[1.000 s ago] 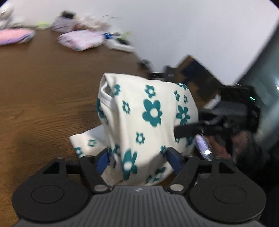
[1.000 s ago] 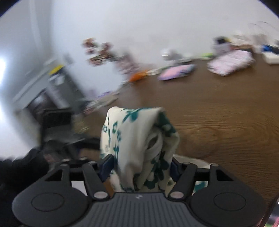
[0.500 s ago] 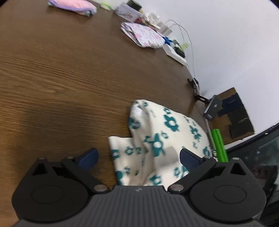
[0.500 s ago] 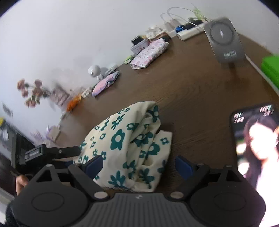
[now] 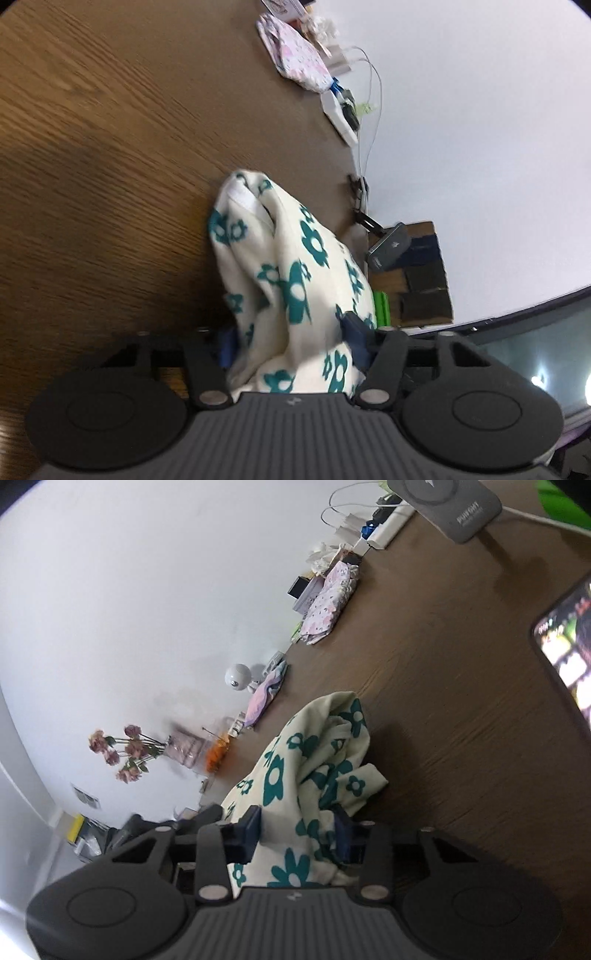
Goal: Fold clothes
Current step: 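Press the folded bundle down with both grippers and release it, then grasp the cream flowered bundle with both grippers and lift it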
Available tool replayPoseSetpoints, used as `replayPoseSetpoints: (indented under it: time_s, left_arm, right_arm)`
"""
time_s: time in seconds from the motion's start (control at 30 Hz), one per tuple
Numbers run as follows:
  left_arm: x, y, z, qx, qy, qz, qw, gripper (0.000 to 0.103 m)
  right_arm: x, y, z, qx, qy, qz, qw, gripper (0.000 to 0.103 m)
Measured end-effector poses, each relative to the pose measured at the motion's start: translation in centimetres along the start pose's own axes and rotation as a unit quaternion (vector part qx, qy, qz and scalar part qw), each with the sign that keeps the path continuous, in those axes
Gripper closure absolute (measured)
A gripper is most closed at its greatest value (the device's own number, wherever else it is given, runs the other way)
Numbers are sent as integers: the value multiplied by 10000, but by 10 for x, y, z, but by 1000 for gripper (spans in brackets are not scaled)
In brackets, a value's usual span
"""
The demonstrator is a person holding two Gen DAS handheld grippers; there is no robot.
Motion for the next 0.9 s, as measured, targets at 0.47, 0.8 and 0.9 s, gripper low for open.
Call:
replayPoseSetpoints:
  time_s: [0.47, 0.8, 0.9]
  left_arm:
    - [-2, 4, 3, 229, 172, -454, 9986, 44]
    - [-9, 15, 10, 312, 949, -1150, 9883, 32]
    - [0, 14, 12, 331, 844, -1038, 9905, 25]
  right_arm:
    - [-34, 15, 18, 285, 761, -817, 9933, 62]
    - [-5, 10, 8, 368, 118, -171, 9991, 64]
    - [0, 12, 2, 369, -45, -22, 9993, 68]
Point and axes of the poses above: each gripper's, at about its wrist camera, not at the fingertips, and z roughly the way its jaws point, x to its right, y to its underside, the point moved 2 cm from there along z, roughly the way its jaws point, and after that the axes turned 15 degrees about -y, right-handed, at the moved point
